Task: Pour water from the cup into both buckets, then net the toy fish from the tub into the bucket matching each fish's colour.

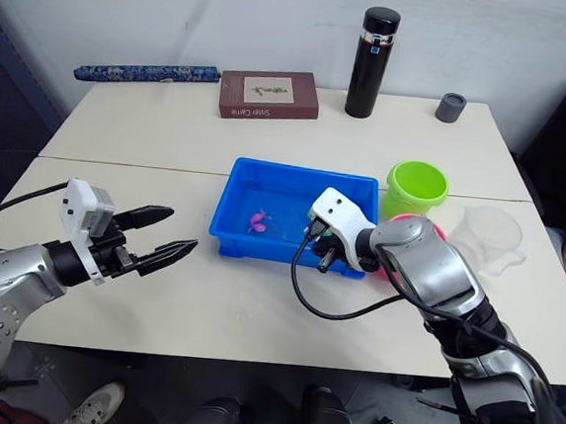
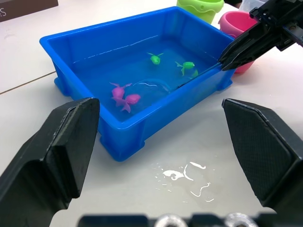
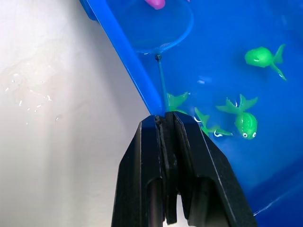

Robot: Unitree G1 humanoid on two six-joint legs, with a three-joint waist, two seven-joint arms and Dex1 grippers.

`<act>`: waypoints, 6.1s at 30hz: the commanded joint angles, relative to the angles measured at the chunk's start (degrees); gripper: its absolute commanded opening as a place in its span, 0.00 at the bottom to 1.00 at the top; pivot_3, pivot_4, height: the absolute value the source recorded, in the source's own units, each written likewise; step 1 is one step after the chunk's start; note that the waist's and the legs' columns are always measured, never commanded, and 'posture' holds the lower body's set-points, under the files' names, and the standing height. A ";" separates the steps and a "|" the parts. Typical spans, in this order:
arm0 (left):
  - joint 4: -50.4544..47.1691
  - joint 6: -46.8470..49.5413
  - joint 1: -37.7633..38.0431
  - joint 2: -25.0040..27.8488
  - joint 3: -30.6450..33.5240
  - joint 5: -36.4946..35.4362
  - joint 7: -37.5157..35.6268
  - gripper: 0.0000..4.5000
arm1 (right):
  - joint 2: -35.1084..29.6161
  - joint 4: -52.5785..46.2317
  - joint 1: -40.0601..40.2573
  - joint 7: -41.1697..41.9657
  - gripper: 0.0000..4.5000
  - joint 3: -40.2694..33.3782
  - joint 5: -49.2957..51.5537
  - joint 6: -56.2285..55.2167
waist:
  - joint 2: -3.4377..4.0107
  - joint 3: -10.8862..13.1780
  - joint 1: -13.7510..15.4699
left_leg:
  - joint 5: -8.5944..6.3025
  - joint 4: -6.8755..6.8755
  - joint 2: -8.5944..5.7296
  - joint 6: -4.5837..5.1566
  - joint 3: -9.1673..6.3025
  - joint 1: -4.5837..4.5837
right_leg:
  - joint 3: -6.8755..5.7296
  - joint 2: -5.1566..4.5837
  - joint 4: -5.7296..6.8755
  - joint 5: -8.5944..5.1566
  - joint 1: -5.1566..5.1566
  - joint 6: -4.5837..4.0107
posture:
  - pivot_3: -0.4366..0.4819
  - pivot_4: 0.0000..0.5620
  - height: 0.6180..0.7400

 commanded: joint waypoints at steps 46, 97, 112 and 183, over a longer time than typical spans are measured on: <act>26.63 -15.11 -28.32 2.70 -15.34 7.67 -19.77 0.99 | -33.00 -8.85 15.60 7.58 0.00 -43.07 15.88 1.48 | 0.04 0.03 0.75 | 0.01 -0.53 0.00 0.03 -0.01 -0.11 | -0.12 0.01 -0.45 0.04 -0.05 0.08 | 0.48 0.27 1.00; 48.80 -26.19 -42.76 -5.88 -20.76 16.31 -31.50 0.99 | -25.12 -13.91 66.37 -8.69 0.00 -58.41 -47.47 -75.63 | 0.03 0.03 1.75 | 0.09 0.05 -0.03 -0.06 0.13 -0.08 | 0.03 0.28 -0.06 0.17 0.10 0.30 | 0.48 0.27 1.00; 48.04 -26.10 -42.16 -6.37 -20.86 16.18 -31.50 0.99 | -21.34 -12.66 67.36 -13.92 0.00 -61.61 -51.51 -86.85 | 0.03 0.03 1.71 | 0.09 0.09 -0.03 -0.05 0.18 -0.04 | 0.09 0.31 0.08 0.17 0.10 0.30 | 0.48 0.27 1.00; 13.41 -3.75 -13.55 7.60 -5.96 7.32 -14.00 0.99 | 1.76 13.90 -7.29 -2.31 0.00 -0.53 -5.32 -1.87 | 0.01 0.02 -0.04 | 0.08 0.05 -0.06 -0.04 0.00 -0.12 | -0.02 0.00 0.32 0.04 -0.13 0.07 | 0.48 0.27 1.00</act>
